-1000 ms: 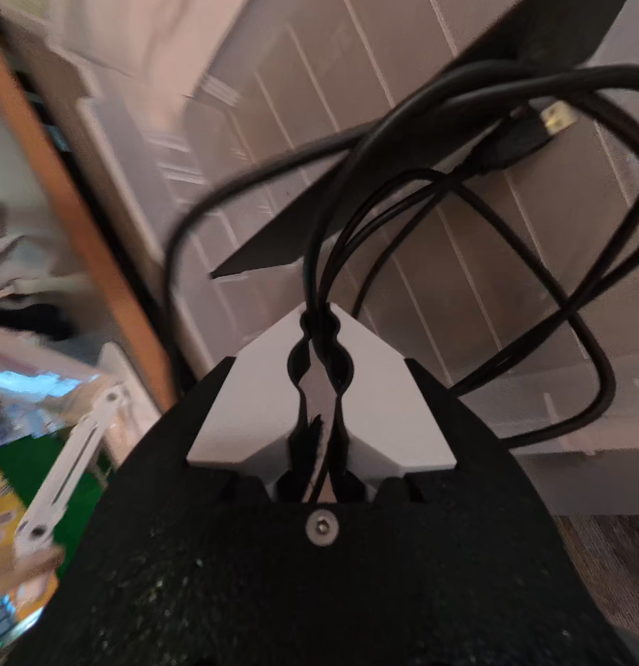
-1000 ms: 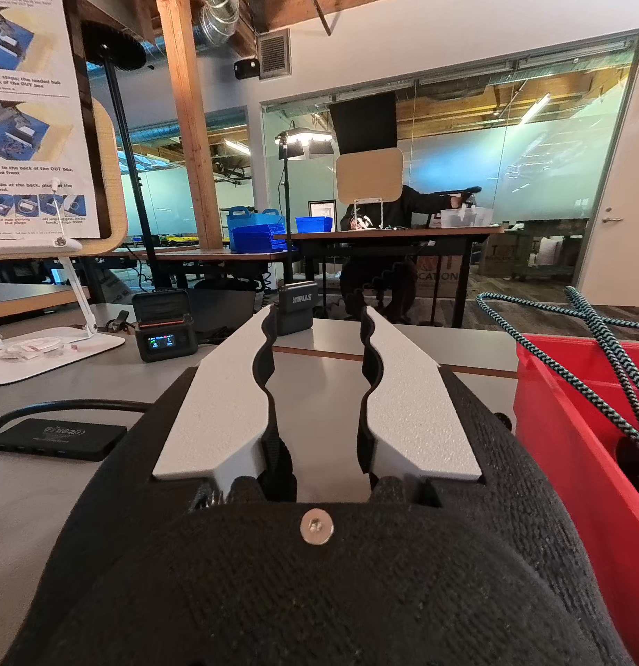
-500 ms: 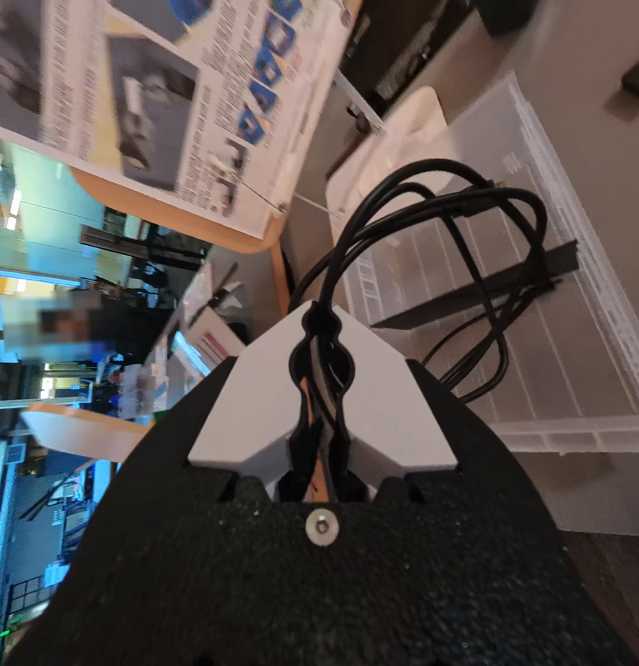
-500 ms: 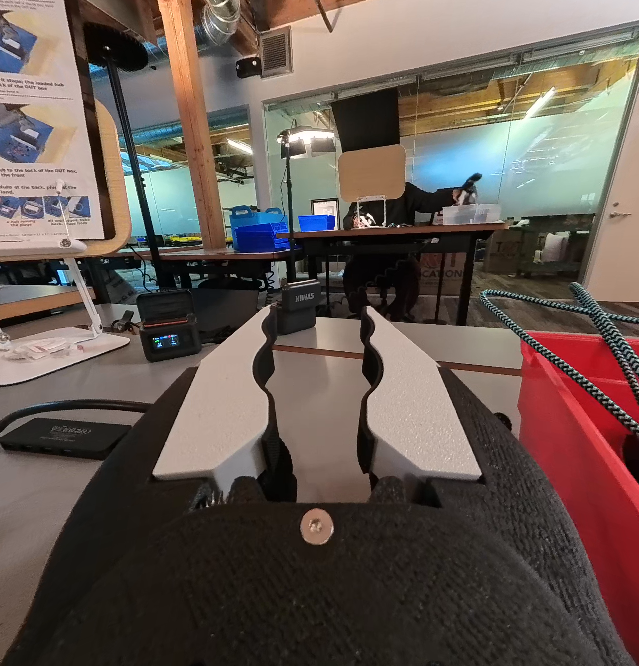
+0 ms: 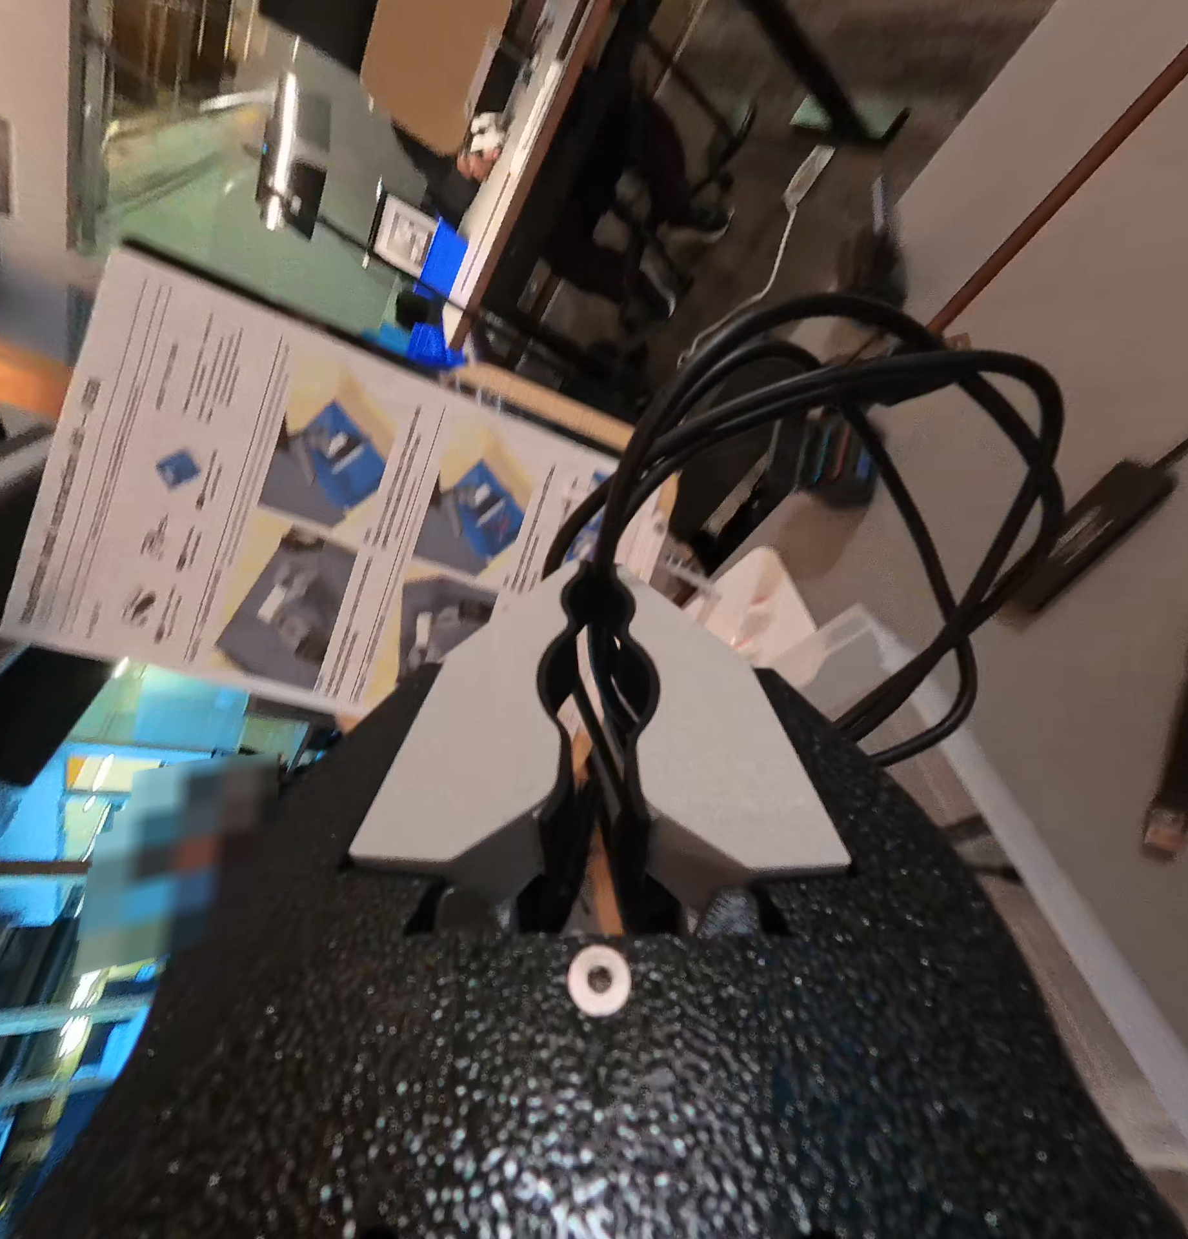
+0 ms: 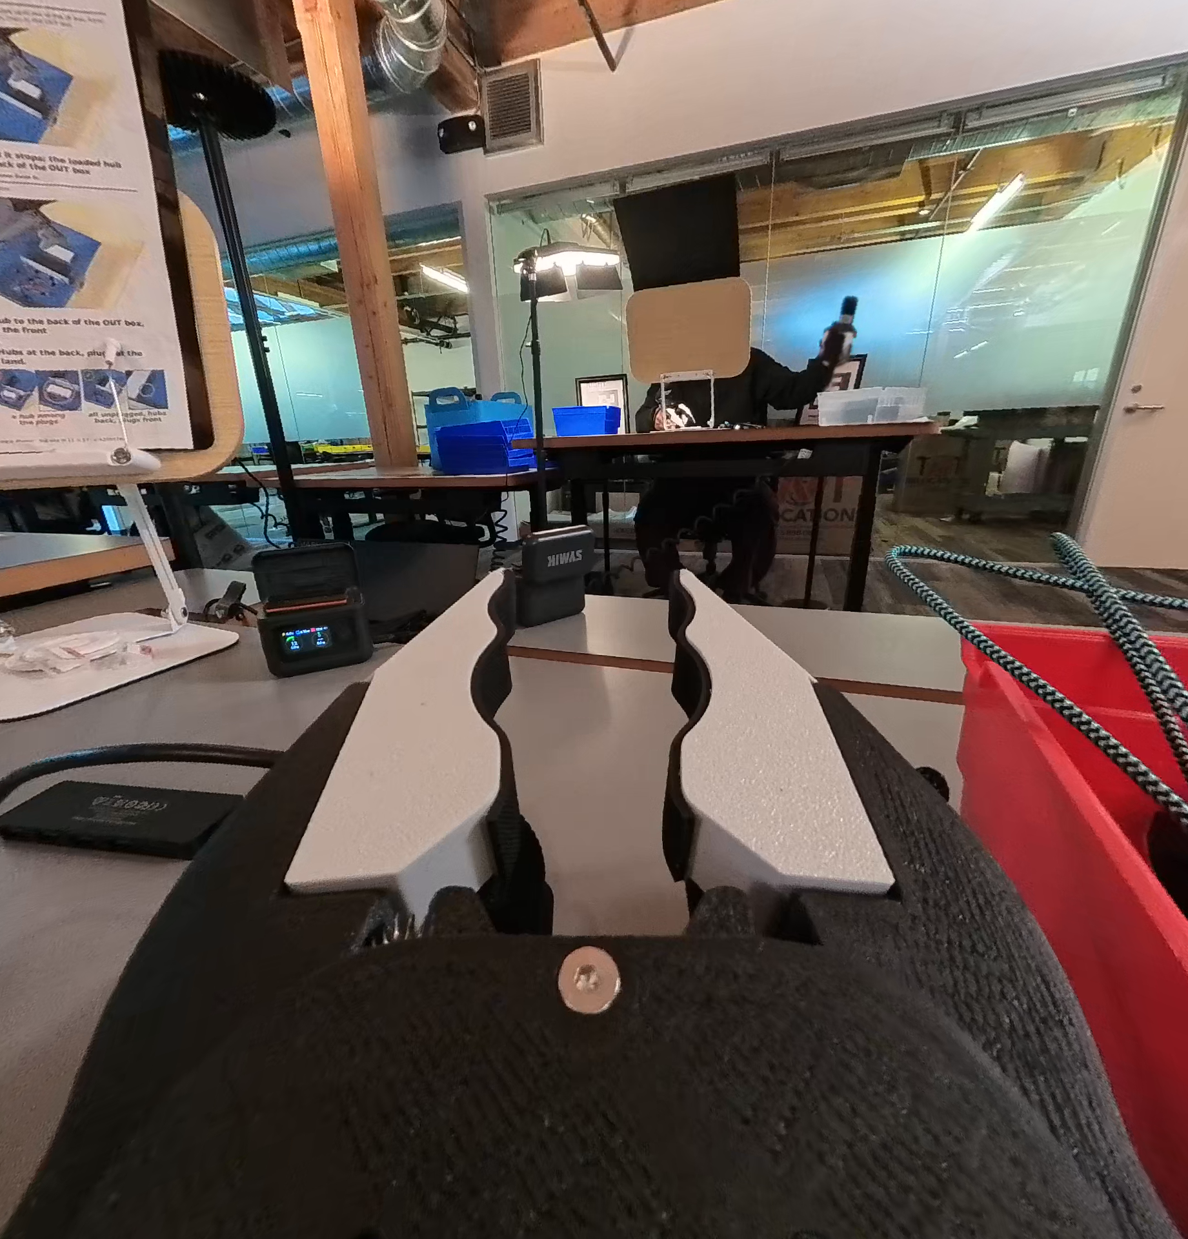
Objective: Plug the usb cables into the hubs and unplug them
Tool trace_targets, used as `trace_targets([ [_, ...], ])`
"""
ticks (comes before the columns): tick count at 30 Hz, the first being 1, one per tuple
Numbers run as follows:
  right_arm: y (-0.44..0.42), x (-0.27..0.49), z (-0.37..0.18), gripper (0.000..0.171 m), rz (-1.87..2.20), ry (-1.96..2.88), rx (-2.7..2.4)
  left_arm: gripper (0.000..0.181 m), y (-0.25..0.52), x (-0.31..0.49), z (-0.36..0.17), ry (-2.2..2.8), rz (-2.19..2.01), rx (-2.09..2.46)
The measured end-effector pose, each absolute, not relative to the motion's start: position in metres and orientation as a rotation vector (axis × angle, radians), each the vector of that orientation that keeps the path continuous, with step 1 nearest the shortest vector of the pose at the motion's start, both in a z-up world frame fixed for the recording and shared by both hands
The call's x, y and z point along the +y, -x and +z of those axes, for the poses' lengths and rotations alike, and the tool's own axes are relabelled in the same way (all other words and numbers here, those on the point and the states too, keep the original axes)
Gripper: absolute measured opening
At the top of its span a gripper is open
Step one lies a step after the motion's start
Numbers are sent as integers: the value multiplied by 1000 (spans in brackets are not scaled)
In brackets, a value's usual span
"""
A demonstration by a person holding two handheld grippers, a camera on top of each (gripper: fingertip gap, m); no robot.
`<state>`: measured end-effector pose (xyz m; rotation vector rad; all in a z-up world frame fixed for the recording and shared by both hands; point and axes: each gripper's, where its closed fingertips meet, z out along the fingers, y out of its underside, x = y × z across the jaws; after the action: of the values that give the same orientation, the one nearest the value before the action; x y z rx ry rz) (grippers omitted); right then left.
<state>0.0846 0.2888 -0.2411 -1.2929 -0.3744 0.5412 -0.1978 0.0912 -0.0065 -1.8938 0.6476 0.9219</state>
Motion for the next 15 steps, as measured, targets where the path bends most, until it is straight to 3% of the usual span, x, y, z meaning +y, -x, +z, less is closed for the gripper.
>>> trace_targets([
  [1,-85,289,-241,44,542,1294,-375,1,187,103,-5,1877,887,666],
  [10,-83,289,-241,44,543,1293,-378,1,109,208,-5,1860,599,822],
  [15,-83,289,-239,44,539,1285,-373,1,92,255,-66,2043,571,940],
])
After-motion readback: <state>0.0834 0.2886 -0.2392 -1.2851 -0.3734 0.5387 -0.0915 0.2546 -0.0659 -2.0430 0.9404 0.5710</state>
